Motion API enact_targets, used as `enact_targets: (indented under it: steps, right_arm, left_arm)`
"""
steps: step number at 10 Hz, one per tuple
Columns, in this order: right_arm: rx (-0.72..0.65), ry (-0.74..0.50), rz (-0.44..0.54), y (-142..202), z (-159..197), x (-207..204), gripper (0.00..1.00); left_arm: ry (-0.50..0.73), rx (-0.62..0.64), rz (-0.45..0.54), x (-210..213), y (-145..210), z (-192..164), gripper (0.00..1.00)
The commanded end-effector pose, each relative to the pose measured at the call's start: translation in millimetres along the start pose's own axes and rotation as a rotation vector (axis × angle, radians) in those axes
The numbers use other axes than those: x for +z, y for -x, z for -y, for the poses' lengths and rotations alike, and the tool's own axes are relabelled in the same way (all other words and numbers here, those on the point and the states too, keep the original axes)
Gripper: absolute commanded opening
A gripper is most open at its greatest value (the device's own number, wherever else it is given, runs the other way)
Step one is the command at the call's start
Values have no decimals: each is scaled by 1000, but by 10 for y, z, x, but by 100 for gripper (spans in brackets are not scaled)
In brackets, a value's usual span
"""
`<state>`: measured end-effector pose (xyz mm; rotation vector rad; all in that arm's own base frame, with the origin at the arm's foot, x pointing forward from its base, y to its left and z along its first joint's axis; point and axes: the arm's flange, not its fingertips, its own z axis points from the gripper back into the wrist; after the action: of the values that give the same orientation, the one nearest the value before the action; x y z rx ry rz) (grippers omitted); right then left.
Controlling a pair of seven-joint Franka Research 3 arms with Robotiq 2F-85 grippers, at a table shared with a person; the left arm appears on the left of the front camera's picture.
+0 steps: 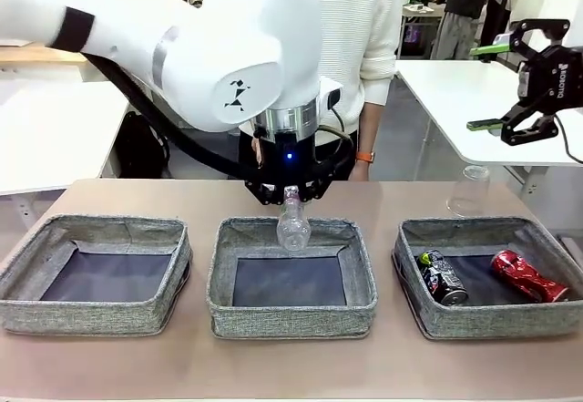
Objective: Sort the waste into the appropriate baskets.
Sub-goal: Place the picked waste into the Fabric basket indicated by the person.
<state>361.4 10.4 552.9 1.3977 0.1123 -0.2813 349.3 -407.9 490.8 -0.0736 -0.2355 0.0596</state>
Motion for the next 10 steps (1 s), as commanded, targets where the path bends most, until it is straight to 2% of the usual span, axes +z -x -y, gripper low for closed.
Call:
enact_targets:
  steps: [1, 4, 5, 6, 7, 10]
  right_arm:
    - [-11, -13, -3, 3, -52, -7, 100]
    - [-11, -13, -3, 3, -52, -7, 100]
    - [-11, -13, -3, 3, -52, -7, 100]
    - [-11, -13, -3, 3, -52, -7, 100]
    - [-11, -13, -3, 3, -52, -7, 100]
    - [-11, -13, -3, 3, -52, -7, 100]
  left_arm:
    - [-13, 30, 21, 46, -62, 68, 23]
    - [-7, 16, -3, 23, -107, 79, 23]
    - [7, 13, -23, 9, -116, 77, 67]
    - [5, 15, -17, 7, -114, 75, 80]
    - [7, 18, -18, 6, -118, 73, 100]
    - [6, 13, -19, 7, -129, 74, 100]
